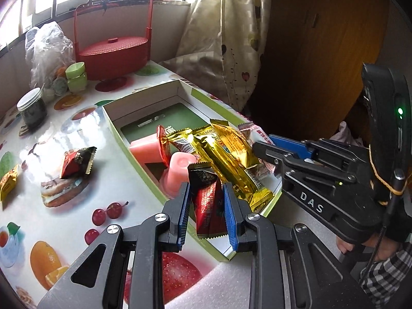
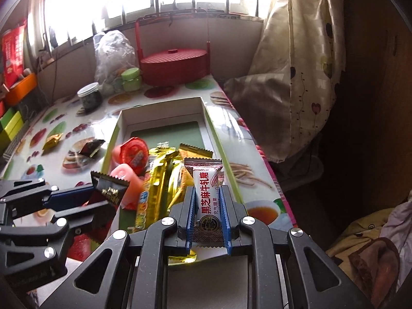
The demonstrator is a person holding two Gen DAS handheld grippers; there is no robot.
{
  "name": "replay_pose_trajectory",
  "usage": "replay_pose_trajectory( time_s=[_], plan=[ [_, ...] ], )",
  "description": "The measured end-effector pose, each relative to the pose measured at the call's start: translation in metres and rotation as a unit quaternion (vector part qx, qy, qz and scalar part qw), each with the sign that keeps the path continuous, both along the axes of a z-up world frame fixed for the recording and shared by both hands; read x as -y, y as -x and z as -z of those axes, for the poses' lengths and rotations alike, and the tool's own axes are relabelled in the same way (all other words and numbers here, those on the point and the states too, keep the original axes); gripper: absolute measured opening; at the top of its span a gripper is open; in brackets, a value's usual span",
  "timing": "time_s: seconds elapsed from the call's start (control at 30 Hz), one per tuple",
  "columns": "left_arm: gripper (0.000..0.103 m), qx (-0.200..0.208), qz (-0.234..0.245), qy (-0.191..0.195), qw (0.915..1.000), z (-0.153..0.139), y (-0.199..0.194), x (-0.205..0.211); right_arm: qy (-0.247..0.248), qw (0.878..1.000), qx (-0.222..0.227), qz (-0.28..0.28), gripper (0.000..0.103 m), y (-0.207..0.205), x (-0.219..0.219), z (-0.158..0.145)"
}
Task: Organize snacks
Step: 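Carry the white wafer bar and red packet over the green box, then open both grippers to drop the wafer bar and red packet into the box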
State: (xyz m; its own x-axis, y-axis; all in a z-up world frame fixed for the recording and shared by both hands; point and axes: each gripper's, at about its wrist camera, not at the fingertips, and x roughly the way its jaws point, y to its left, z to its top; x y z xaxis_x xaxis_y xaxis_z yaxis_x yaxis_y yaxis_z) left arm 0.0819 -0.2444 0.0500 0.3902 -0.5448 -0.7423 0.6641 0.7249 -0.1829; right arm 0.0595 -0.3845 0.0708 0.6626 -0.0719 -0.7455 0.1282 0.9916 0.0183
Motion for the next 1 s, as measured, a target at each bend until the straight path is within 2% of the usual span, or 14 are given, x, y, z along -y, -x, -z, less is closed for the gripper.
replay_pose_trajectory(
  time_s=[0.53, 0.73, 1.0],
  plan=[
    [0.027, -0.016, 0.009, -0.011, 0.9998, 0.011, -0.004, 0.013, -0.001, 1.0, 0.015, -0.007, 0.018, -0.014, 0.004, 0.006],
    [0.035, -0.019, 0.003, -0.012, 0.9997, 0.013, -0.005, 0.012, -0.002, 1.0, 0.007, -0.006, 0.024, -0.014, 0.004, 0.009],
    [0.04, -0.019, 0.003, -0.006, 0.9998, 0.012, -0.004, 0.009, 0.003, 1.0, 0.011, -0.006, 0.027, -0.011, 0.002, 0.008]
  ],
)
